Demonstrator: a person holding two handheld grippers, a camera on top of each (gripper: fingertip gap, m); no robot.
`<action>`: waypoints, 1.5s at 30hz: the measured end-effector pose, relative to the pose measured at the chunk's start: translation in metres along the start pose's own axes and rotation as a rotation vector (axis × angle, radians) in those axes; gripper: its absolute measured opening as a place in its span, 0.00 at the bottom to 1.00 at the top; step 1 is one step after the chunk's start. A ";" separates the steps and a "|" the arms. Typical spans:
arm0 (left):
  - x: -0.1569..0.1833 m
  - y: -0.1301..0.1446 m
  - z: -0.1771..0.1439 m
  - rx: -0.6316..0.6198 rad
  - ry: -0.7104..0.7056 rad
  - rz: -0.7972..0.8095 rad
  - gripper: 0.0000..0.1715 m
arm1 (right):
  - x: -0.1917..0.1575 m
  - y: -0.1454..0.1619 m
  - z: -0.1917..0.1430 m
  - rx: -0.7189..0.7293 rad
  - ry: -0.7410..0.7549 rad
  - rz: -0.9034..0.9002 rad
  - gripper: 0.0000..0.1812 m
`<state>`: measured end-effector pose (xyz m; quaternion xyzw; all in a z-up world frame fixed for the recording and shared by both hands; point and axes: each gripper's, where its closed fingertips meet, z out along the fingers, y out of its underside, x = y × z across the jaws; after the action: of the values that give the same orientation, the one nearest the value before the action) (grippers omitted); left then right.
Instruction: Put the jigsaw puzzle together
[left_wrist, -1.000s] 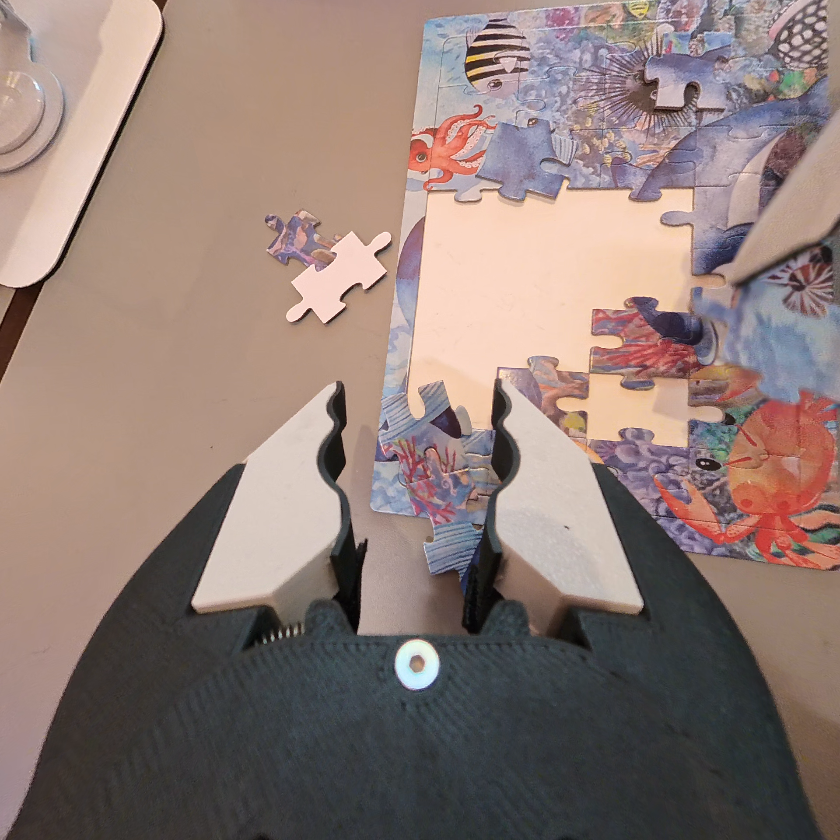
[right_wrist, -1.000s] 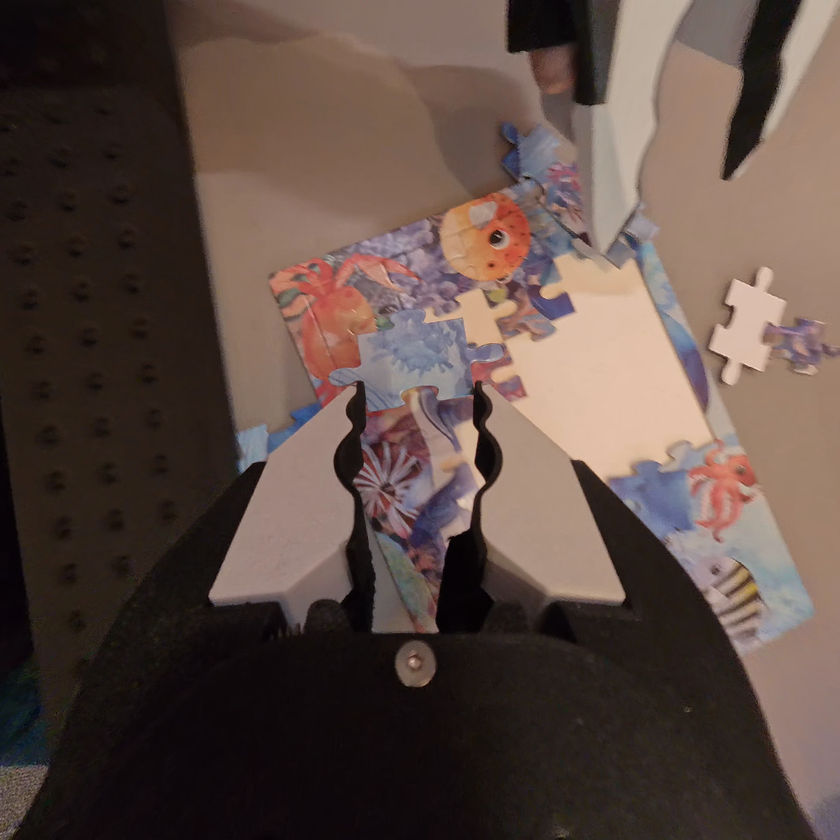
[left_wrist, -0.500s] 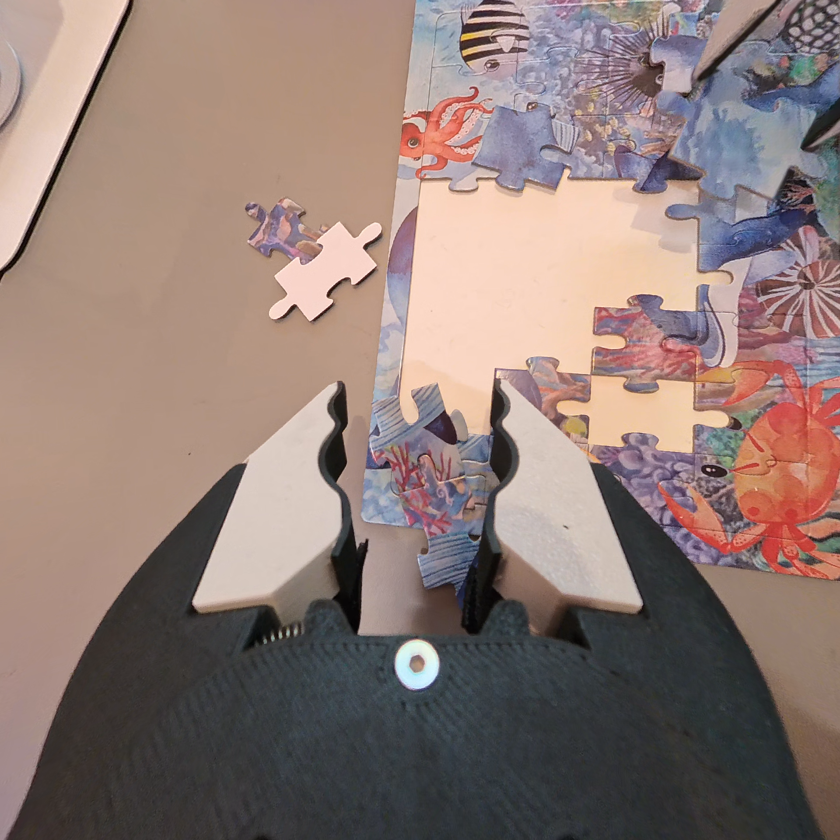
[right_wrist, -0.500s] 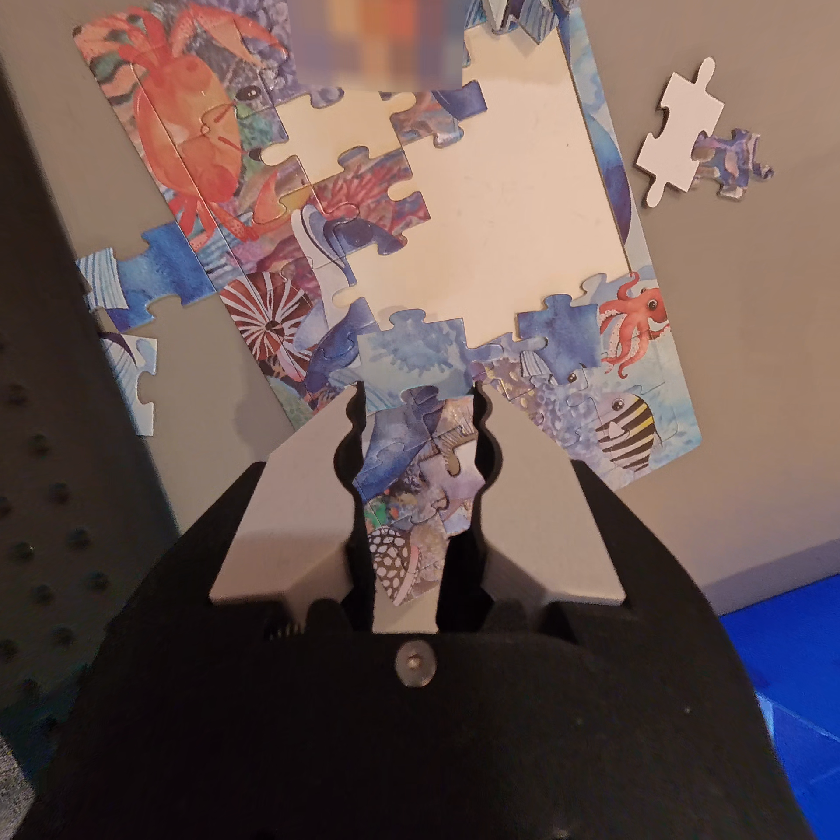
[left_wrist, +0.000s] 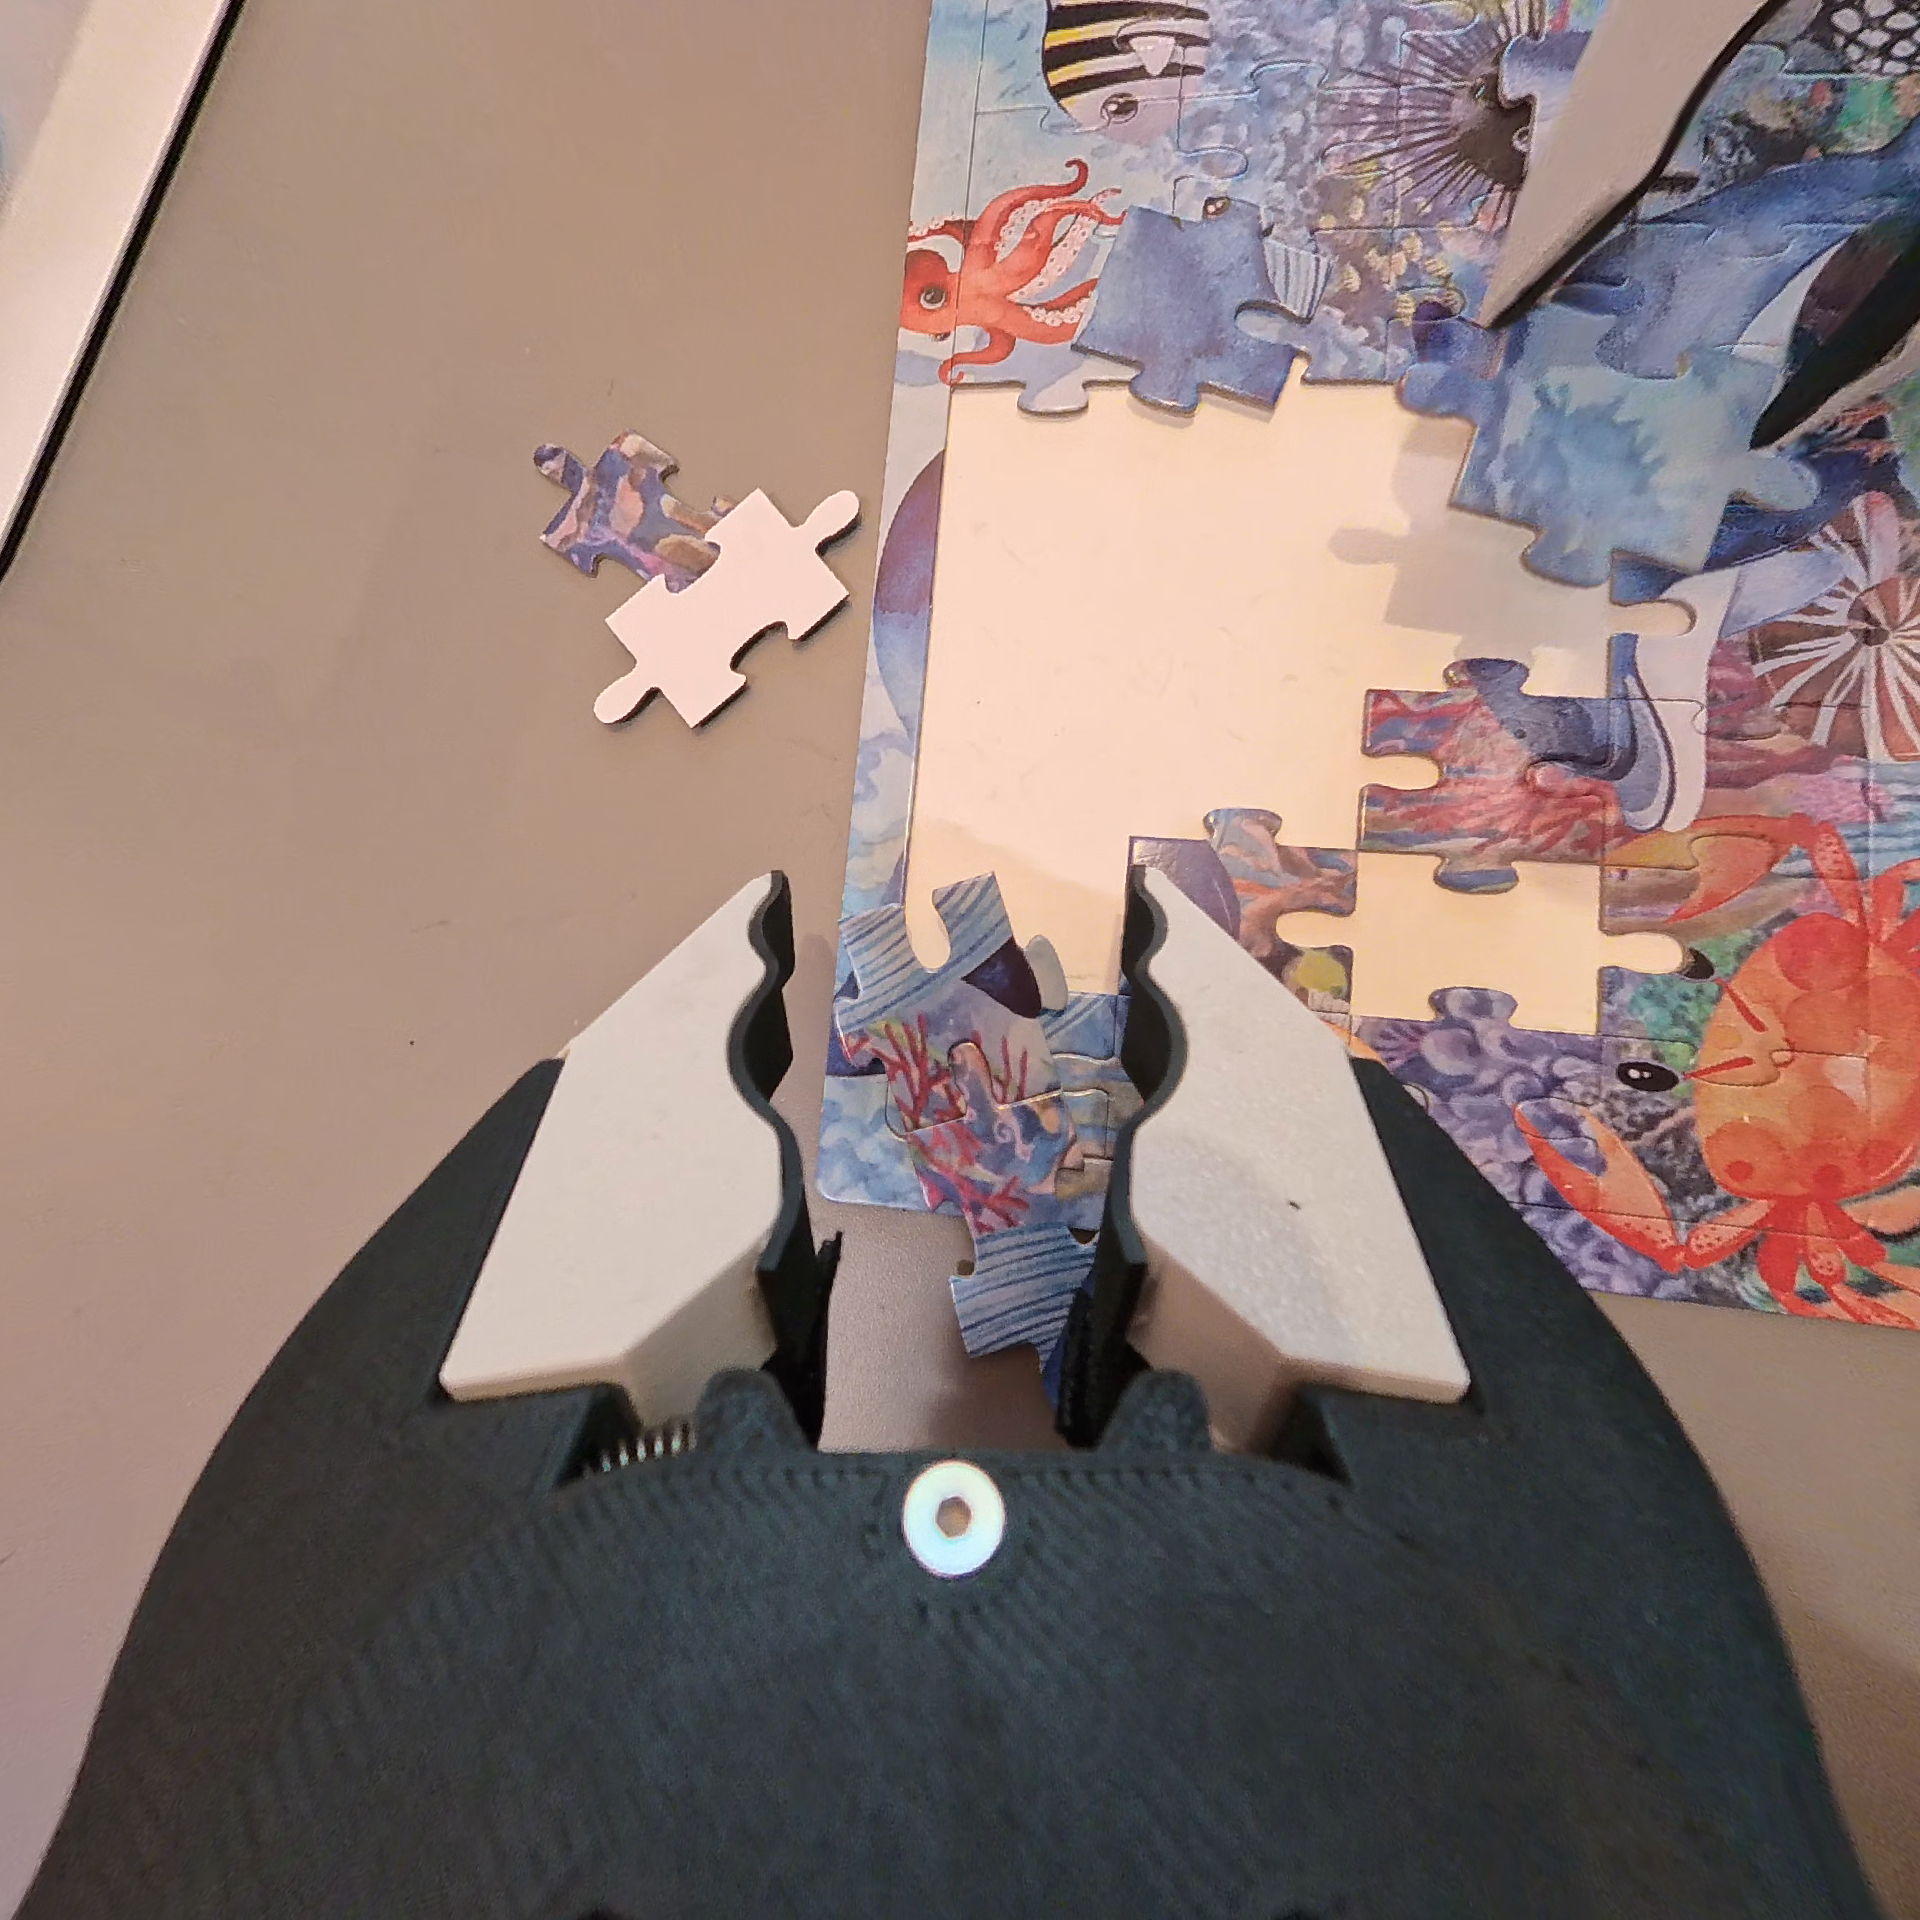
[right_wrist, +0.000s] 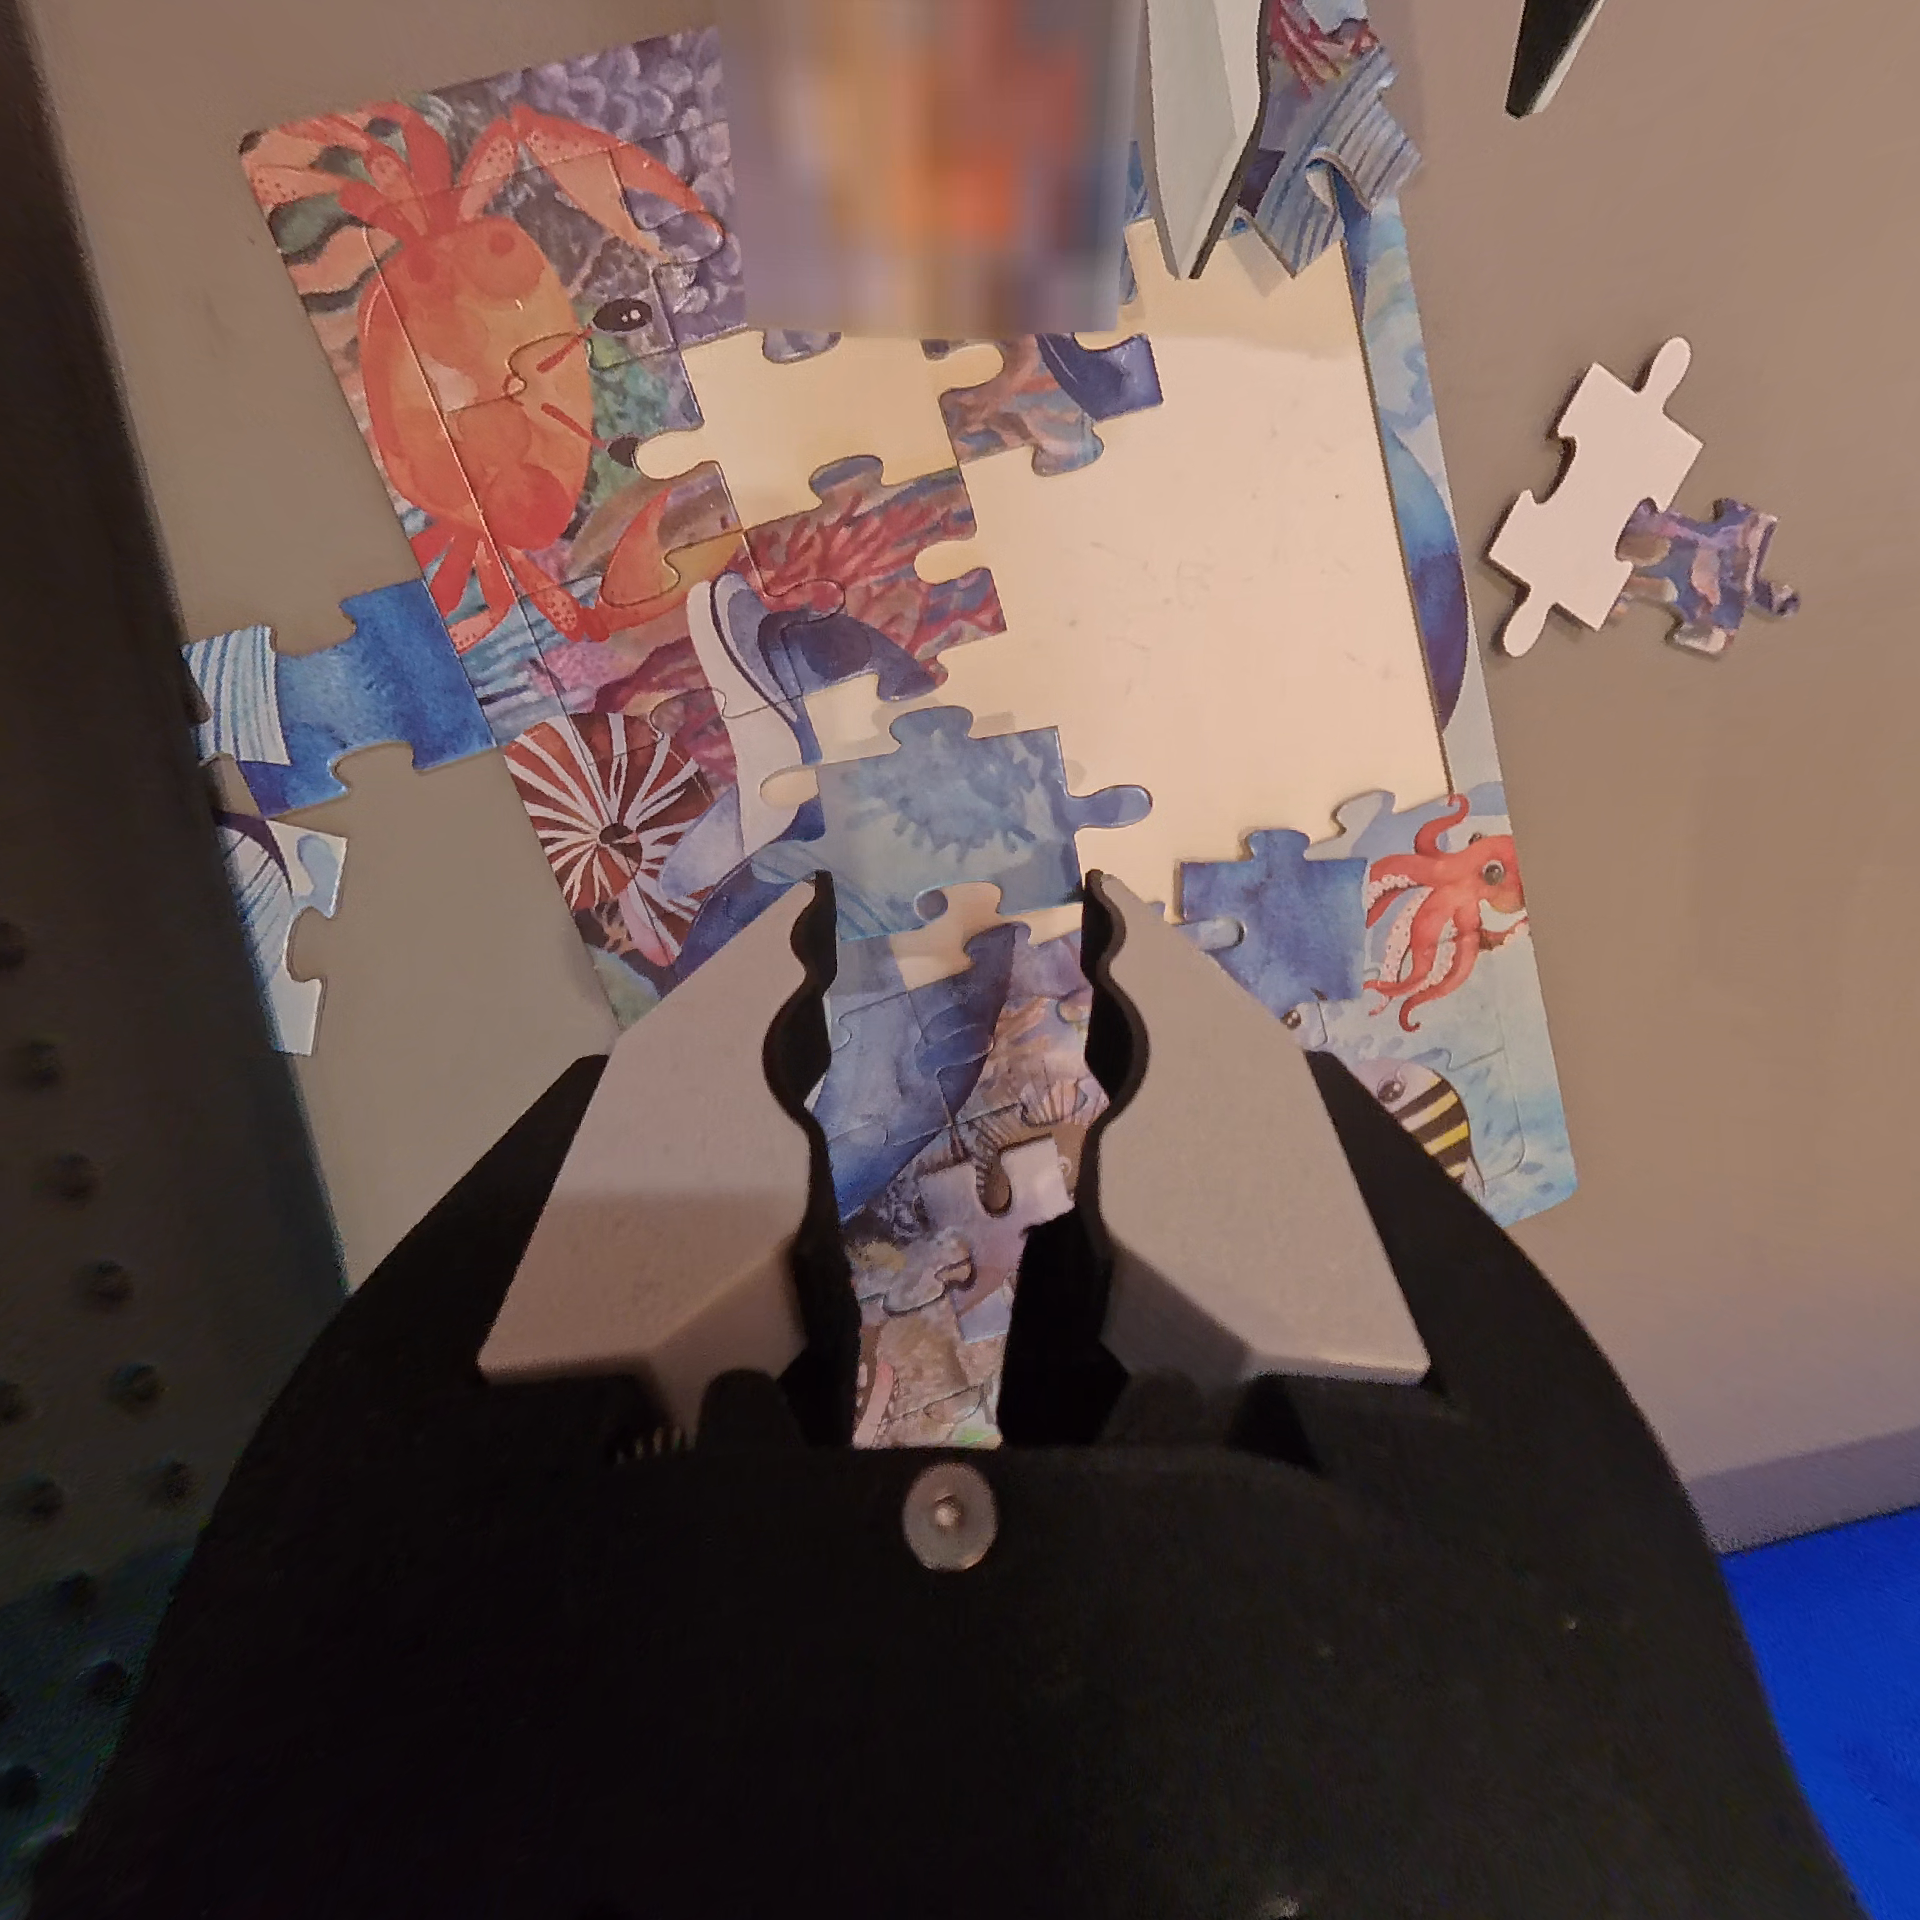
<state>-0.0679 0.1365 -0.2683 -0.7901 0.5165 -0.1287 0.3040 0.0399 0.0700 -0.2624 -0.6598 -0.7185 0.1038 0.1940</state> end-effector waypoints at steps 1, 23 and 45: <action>0.000 0.000 0.000 -0.001 0.000 0.000 0.36 | 0.000 -0.002 0.002 0.001 -0.005 -0.005 0.25; 0.004 -0.004 -0.001 0.024 0.024 -0.004 0.37 | 0.009 -0.002 0.015 -0.016 -0.072 -0.010 0.25; 0.020 -0.010 0.008 0.022 0.076 0.016 0.36 | 0.035 0.071 -0.016 -0.073 0.054 0.227 0.25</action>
<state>-0.0479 0.1246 -0.2703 -0.7771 0.5326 -0.1617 0.2937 0.1090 0.1101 -0.2720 -0.7461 -0.6371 0.0809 0.1760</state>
